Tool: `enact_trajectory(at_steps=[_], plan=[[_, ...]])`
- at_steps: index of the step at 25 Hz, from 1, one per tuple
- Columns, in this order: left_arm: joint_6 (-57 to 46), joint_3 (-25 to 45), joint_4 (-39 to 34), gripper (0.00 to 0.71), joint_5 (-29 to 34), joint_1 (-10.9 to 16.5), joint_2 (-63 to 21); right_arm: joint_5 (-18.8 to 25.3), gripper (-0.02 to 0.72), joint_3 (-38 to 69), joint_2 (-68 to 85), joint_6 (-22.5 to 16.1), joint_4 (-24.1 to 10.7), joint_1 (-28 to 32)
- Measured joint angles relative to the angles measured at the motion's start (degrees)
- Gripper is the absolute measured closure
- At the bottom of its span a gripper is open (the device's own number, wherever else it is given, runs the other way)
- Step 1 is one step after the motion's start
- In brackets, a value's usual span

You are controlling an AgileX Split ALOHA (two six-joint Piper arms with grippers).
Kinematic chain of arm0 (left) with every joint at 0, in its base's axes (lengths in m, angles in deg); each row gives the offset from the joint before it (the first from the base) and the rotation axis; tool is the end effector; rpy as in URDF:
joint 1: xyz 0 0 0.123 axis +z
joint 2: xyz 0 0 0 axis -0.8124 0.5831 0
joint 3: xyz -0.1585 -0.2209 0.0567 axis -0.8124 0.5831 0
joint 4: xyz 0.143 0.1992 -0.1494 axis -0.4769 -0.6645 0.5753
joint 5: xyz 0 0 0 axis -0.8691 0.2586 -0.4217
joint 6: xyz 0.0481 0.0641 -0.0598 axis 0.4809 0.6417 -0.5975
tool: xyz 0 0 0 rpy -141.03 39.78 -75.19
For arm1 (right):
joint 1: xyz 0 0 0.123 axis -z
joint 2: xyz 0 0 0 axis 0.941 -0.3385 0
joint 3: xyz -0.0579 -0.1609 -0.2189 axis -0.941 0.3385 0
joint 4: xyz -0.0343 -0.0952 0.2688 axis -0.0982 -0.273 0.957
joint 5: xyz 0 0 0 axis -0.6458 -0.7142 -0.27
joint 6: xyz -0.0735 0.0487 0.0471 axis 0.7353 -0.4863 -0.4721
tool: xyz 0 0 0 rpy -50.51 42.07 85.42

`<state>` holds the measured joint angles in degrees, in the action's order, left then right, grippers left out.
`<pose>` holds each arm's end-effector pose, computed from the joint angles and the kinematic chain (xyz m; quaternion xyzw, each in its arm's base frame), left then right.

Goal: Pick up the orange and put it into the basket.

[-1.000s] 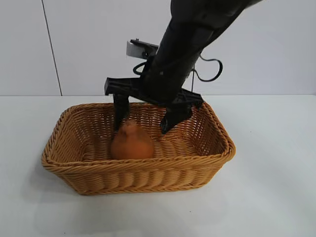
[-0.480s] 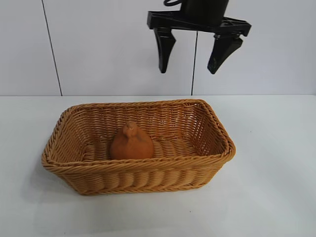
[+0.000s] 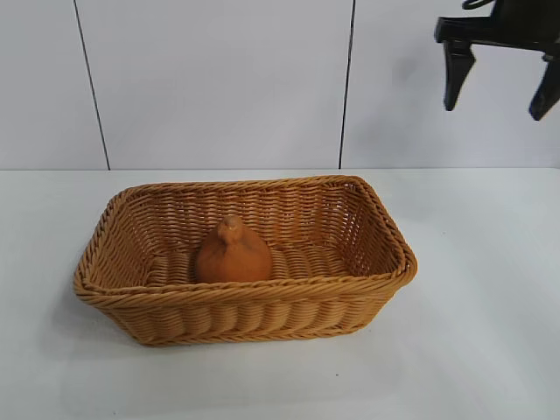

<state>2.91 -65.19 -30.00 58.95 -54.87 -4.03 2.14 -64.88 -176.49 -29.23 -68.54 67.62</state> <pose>0.0408 -0.0020 0.2917 -0.0137 0.8511 -0.0226 0.5244 0.4716 0.0214 0.2510 0.0340 0.9895 0.0111 0.1400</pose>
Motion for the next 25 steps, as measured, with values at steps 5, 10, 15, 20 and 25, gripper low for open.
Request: enact_trajectory(at_steps=[5, 10, 15, 20, 25], plan=[[0.00, 0.00, 0.00, 0.046, 0.00, 0.00, 0.00, -0.09, 0.052, 8.70, 3.98, 2.69, 0.00, 1.19], [0.00, 0.00, 0.00, 0.046, 0.00, 0.00, 0.00, 0.32, 0.052, 24.37, 12.61, 4.74, 0.00, 1.19], [0.00, 0.00, 0.00, 0.046, 0.00, 0.00, 0.00, 0.70, 0.052, 39.93, 24.73, 5.91, 0.00, 1.19], [0.00, 0.00, 0.00, 0.046, 0.00, 0.00, 0.00, 0.65, 0.052, 53.63, 38.78, 6.53, 0.00, 1.19], [0.00, 0.00, -0.05, 0.046, 0.00, 0.00, 0.00, -4.39, 0.052, 64.84, 51.65, 6.53, 0.00, 1.19]])
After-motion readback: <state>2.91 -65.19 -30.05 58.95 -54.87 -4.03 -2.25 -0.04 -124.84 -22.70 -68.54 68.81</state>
